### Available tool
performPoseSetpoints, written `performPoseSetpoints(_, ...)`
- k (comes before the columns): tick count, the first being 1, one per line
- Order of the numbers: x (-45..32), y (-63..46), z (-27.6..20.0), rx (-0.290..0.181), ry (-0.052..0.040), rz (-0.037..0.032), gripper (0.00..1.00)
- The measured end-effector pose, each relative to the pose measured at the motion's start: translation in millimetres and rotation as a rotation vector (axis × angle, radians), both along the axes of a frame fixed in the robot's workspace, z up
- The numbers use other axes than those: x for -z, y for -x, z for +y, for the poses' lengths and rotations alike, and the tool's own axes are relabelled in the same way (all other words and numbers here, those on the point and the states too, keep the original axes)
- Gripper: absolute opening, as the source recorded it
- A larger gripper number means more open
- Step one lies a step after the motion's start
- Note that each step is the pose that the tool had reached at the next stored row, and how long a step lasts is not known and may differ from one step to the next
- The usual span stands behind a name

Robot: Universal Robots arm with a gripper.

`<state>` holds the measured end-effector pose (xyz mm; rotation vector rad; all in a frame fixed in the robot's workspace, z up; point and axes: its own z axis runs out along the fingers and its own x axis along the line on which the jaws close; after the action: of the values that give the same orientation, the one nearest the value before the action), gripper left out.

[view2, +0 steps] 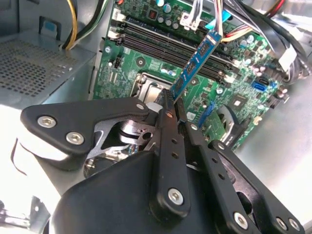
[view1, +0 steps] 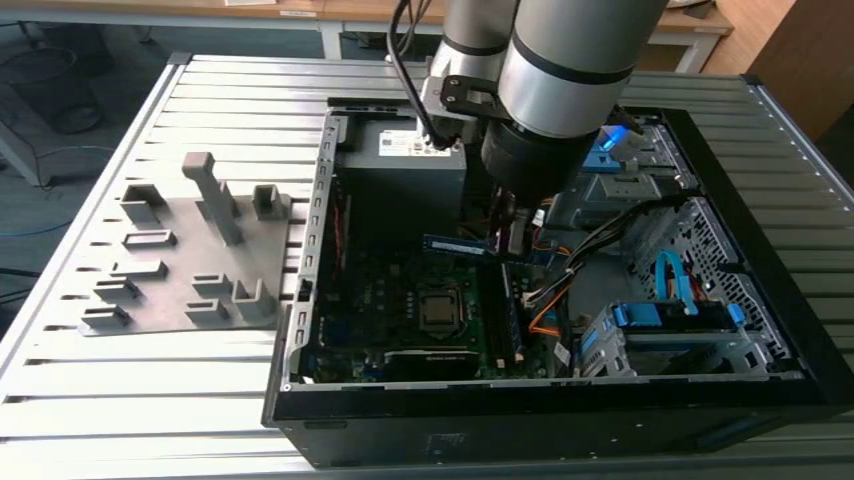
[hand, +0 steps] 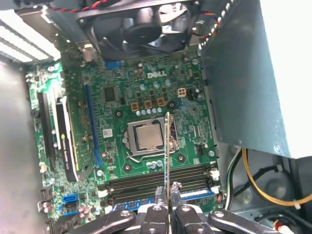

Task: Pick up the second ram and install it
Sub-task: 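Insert the second ram into the second slot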

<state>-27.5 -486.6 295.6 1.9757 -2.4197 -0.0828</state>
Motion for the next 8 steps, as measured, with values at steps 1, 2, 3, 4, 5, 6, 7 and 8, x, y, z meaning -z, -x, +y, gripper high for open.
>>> performPoseSetpoints(1, 0.0, 0.0, 0.0, 0.012, 0.0003, 0.0000, 0.14)
performPoseSetpoints(2, 0.0, 0.0, 0.0, 0.024, 0.0008, 0.0000, 0.14)
performPoseSetpoints(3, 0.1, 0.0, 0.0, 0.037, 0.0012, 0.0000, 0.14)
performPoseSetpoints(4, 0.1, 0.0, 0.0, 0.048, 0.0016, 0.0000, 0.14)
performPoseSetpoints(5, 0.1, 0.0, 0.0, 0.059, 0.0020, 0.0000, 0.14)
performPoseSetpoints(6, 0.2, 0.0, 0.0, 0.071, 0.0025, 0.0000, 0.14)
performPoseSetpoints(7, 0.2, 0.0, 0.0, 0.081, 0.0031, 0.0000, 0.14)
performPoseSetpoints(8, 0.2, 0.0, 0.0, 0.092, 0.0036, 0.0000, 0.14)
